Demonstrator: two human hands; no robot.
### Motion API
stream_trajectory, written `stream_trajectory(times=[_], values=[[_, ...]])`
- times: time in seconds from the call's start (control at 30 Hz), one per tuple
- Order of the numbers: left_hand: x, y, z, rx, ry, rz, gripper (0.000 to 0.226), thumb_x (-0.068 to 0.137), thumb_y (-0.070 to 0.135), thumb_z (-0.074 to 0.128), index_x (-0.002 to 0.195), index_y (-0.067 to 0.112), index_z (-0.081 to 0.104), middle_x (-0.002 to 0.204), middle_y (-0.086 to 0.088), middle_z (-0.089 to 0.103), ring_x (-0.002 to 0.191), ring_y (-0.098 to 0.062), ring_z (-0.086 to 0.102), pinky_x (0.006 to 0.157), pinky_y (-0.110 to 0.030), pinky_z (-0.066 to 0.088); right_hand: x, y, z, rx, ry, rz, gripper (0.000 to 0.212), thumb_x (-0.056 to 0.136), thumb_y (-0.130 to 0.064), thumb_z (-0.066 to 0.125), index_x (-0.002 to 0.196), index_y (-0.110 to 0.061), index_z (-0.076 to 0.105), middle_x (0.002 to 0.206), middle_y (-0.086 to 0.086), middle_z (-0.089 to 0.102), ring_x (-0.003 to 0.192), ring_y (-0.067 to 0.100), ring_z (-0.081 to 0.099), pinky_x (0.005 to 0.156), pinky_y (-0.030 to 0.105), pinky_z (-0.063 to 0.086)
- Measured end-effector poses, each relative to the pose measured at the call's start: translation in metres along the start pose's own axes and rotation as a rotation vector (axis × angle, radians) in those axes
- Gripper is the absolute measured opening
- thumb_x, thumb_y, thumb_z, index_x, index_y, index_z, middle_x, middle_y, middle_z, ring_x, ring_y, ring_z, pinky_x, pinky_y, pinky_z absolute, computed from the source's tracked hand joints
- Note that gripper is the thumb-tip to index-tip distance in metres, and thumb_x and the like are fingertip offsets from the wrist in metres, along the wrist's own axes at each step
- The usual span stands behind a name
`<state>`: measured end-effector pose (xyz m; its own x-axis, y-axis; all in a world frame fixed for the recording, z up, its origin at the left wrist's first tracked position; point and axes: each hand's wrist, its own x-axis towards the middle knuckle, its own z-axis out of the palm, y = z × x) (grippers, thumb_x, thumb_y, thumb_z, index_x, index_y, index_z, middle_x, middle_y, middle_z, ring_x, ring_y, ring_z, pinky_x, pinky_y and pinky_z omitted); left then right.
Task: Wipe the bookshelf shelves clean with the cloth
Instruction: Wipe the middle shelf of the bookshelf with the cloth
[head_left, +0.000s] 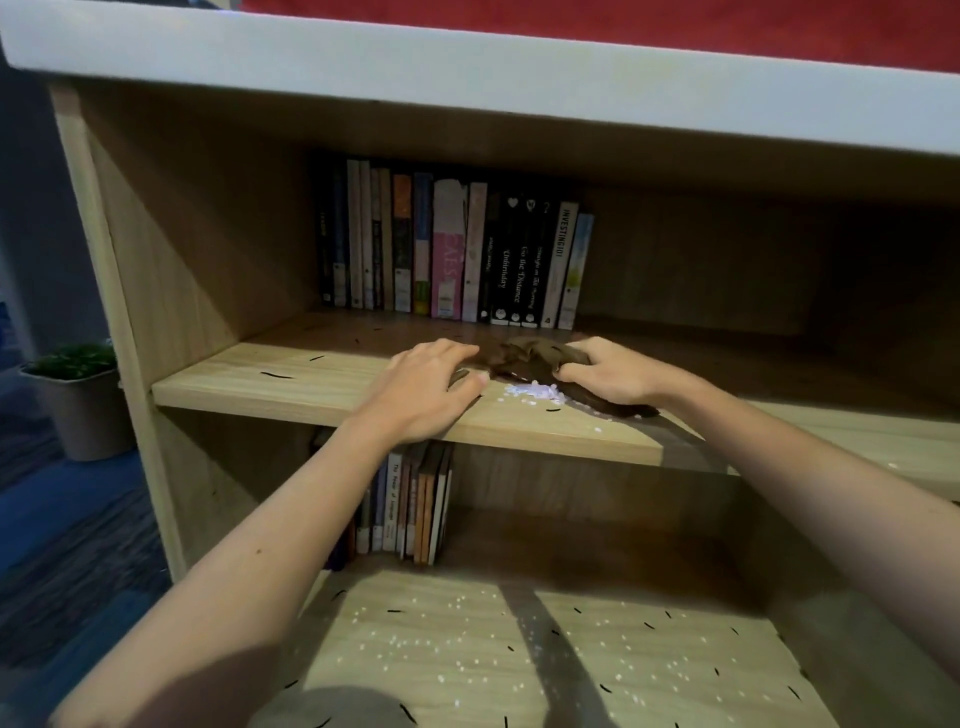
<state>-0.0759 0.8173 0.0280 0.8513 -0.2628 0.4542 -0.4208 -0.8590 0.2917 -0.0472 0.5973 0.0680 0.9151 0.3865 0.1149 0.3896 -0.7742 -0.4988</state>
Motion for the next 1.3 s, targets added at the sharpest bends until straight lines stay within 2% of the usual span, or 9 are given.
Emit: stream_trajectory(times=[0.17, 0.3, 0.5, 0.73, 0.83, 0.9, 1.0, 1.17, 1.3], values=[[0.001, 0.0, 0.002, 0.003, 0.005, 0.001, 0.051, 0.096, 0.046, 0.035, 0.141, 0.023, 0.035, 0.147, 0.003, 0.037, 0.135, -0.014, 0.03, 0.109, -0.035, 0.023, 0.003, 0.004, -0.028, -0.033, 0.269, 0.055, 0.016, 0.095, -0.016, 0.042, 0.099, -0.011, 0.057, 0.08, 0.003, 0.058, 0.069, 0.015, 0.052, 0.06, 0.027, 0.038], [0.0, 0.0, 0.002, -0.006, 0.014, 0.0, 0.05, 0.096, 0.045, 0.034, 0.141, 0.023, 0.036, 0.146, 0.002, 0.038, 0.135, -0.015, 0.031, 0.109, -0.036, 0.024, 0.015, 0.015, -0.014, -0.16, 0.152, 0.214, 0.026, 0.095, -0.021, 0.042, 0.114, -0.009, 0.055, 0.097, 0.011, 0.058, 0.086, 0.023, 0.054, 0.074, 0.031, 0.04], [0.0, 0.0, 0.002, -0.008, 0.006, -0.003, 0.051, 0.096, 0.045, 0.033, 0.142, 0.023, 0.034, 0.147, 0.002, 0.036, 0.136, -0.015, 0.029, 0.109, -0.035, 0.024, -0.004, -0.013, 0.011, -0.09, 0.073, -0.044, 0.021, 0.088, -0.007, 0.047, 0.076, -0.022, 0.056, 0.069, 0.0, 0.057, 0.057, 0.012, 0.049, 0.053, 0.027, 0.037], [0.0, -0.001, 0.003, -0.011, -0.004, -0.011, 0.051, 0.096, 0.046, 0.032, 0.142, 0.023, 0.033, 0.148, 0.003, 0.035, 0.136, -0.015, 0.029, 0.109, -0.037, 0.024, 0.004, 0.005, -0.002, -0.128, 0.288, 0.143, 0.019, 0.09, -0.013, 0.047, 0.103, -0.019, 0.059, 0.085, 0.003, 0.06, 0.081, 0.02, 0.056, 0.067, 0.028, 0.043], [0.0, -0.002, 0.003, -0.005, -0.002, -0.008, 0.051, 0.096, 0.045, 0.032, 0.142, 0.023, 0.034, 0.147, 0.003, 0.036, 0.136, -0.015, 0.029, 0.109, -0.037, 0.025, 0.003, -0.008, 0.019, -0.248, 0.227, 0.106, 0.021, 0.087, -0.014, 0.048, 0.087, -0.031, 0.059, 0.084, -0.001, 0.059, 0.083, 0.022, 0.054, 0.081, 0.037, 0.043], [0.0, -0.002, 0.003, -0.006, 0.014, 0.002, 0.049, 0.097, 0.044, 0.032, 0.141, 0.023, 0.035, 0.146, 0.003, 0.038, 0.135, -0.015, 0.031, 0.108, -0.037, 0.026, -0.006, -0.023, 0.024, -0.173, 0.19, -0.004, 0.029, 0.087, -0.009, 0.047, 0.071, -0.032, 0.054, 0.078, 0.0, 0.059, 0.076, 0.021, 0.055, 0.07, 0.033, 0.043], [0.0, -0.001, 0.003, 0.01, 0.056, 0.039, 0.045, 0.098, 0.04, 0.032, 0.137, 0.021, 0.041, 0.141, 0.002, 0.044, 0.132, -0.016, 0.035, 0.109, -0.035, 0.024, -0.024, -0.027, 0.011, -0.053, 0.254, -0.055, 0.024, 0.089, -0.006, 0.047, 0.077, -0.024, 0.057, 0.079, 0.001, 0.059, 0.071, 0.013, 0.053, 0.063, 0.027, 0.04], [0.008, 0.008, 0.008, -0.046, 0.132, 0.021, 0.043, 0.098, 0.036, 0.033, 0.133, 0.016, 0.049, 0.137, -0.004, 0.05, 0.128, -0.021, 0.041, 0.106, -0.035, 0.026, -0.056, 0.01, -0.019, -0.123, 0.486, 0.182, 0.019, 0.091, -0.016, 0.048, 0.086, -0.032, 0.056, 0.082, -0.001, 0.061, 0.086, 0.023, 0.058, 0.08, 0.043, 0.049], [0.012, 0.007, 0.016, 0.001, 0.055, -0.022, 0.048, 0.098, 0.04, 0.029, 0.134, 0.015, 0.046, 0.139, -0.007, 0.048, 0.131, -0.023, 0.038, 0.109, -0.039, 0.025, -0.07, 0.027, -0.005, -0.175, 0.548, 0.42, 0.023, 0.092, -0.022, 0.048, 0.112, -0.025, 0.059, 0.095, 0.003, 0.063, 0.094, 0.026, 0.056, 0.087, 0.045, 0.047]])
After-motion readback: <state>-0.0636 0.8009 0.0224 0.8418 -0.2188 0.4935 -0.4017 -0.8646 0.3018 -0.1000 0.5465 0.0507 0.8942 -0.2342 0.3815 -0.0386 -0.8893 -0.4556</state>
